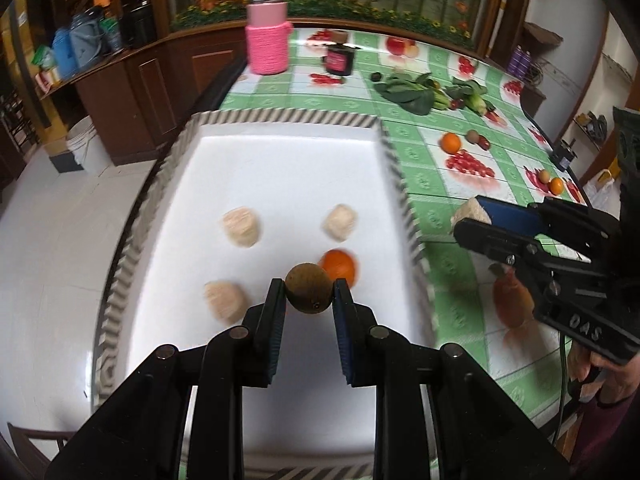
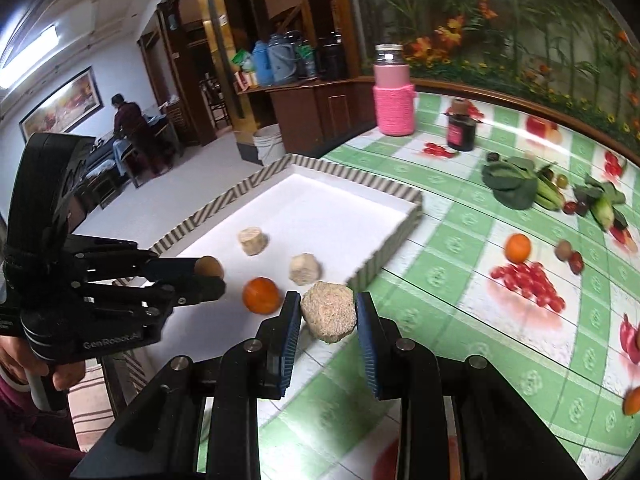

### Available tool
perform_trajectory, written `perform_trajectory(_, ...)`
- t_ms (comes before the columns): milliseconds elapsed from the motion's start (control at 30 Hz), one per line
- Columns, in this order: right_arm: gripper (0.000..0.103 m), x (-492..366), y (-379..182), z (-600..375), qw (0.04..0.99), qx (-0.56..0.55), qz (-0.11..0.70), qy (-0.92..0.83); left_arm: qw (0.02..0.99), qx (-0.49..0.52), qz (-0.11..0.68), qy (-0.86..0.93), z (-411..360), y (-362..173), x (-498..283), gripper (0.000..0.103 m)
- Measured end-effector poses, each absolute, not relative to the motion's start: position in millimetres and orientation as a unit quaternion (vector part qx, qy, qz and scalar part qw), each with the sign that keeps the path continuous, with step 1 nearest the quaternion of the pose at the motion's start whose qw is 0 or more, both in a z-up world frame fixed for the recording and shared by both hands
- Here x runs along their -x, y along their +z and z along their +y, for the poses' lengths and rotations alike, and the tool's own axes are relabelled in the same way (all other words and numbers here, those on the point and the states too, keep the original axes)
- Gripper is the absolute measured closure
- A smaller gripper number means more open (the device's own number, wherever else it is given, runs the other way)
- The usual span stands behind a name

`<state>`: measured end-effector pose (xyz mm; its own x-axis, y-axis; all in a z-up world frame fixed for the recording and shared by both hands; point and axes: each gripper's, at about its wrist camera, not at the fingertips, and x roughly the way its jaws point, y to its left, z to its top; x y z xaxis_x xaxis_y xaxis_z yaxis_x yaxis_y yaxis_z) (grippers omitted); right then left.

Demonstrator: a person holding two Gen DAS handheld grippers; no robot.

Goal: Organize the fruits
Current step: 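Carry the kiwi and beige block over the tray and open both tools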

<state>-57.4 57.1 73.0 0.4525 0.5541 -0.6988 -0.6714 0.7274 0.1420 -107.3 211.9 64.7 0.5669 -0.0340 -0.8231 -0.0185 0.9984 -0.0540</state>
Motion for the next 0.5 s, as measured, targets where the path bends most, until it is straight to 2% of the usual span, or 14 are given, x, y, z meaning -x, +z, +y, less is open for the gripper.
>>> perform_trajectory(267, 0.075, 53.1, 63.6, 93.4, 0.828, 0.092, 0.394, 0.389, 0.875, 0.053, 0.479, 0.033, 254.7, 50.0, 121.9, 0.082)
perform_trajectory(500, 0.075, 45.9, 54.5, 131.1, 0.809, 0.111, 0.404, 0.412, 0.868, 0.066, 0.490, 0.039, 262.8, 35.2, 121.4, 0.082)
